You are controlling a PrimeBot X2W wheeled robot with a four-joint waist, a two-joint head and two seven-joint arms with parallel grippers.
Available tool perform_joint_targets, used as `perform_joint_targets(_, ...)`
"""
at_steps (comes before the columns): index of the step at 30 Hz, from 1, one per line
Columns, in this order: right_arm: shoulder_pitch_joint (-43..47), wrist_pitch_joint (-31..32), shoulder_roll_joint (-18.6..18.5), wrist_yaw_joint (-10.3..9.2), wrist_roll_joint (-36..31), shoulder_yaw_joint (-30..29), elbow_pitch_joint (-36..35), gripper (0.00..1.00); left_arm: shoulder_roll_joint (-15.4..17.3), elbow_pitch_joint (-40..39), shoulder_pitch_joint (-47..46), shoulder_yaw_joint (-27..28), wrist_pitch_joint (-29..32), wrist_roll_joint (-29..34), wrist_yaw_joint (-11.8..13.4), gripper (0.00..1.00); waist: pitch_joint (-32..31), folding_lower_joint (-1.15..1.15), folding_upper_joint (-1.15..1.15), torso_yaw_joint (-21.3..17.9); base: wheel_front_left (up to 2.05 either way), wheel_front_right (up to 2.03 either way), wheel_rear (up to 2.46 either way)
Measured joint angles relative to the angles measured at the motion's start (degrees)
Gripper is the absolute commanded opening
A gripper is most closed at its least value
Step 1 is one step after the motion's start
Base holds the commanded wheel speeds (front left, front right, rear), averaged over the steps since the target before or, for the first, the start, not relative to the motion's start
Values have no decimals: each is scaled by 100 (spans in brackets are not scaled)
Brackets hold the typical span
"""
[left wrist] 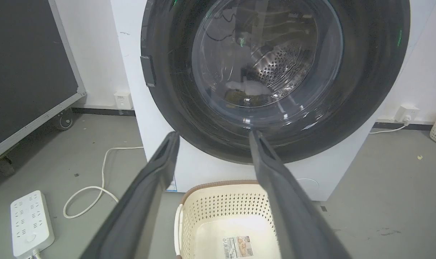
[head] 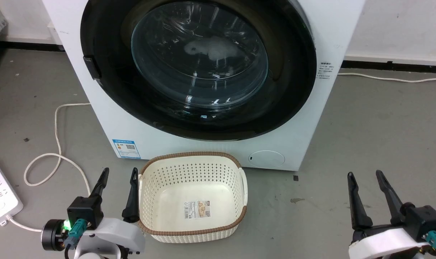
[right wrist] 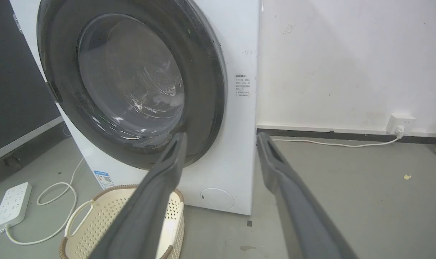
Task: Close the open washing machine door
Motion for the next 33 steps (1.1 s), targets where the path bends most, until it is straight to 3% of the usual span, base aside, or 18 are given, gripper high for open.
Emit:
perform_joint_targets(25, 27, -10, 0, 0, 100, 94, 115, 100, 40, -14, -71, -34, 52, -121, 149, 100, 27, 0, 0, -53, 0, 0, 0)
perform_joint_targets(26, 27, -11, 0, 0, 100, 100, 116, 0, 41, -11, -77, -31, 52, -138, 154, 0, 27, 0, 0, -53, 0, 0, 0)
perform_joint_targets(33, 27, -8, 1, 0, 98, 100, 115, 0, 29, -16, -77, -23, 53, -142, 148, 0, 25, 0, 0, -45, 0, 0, 0)
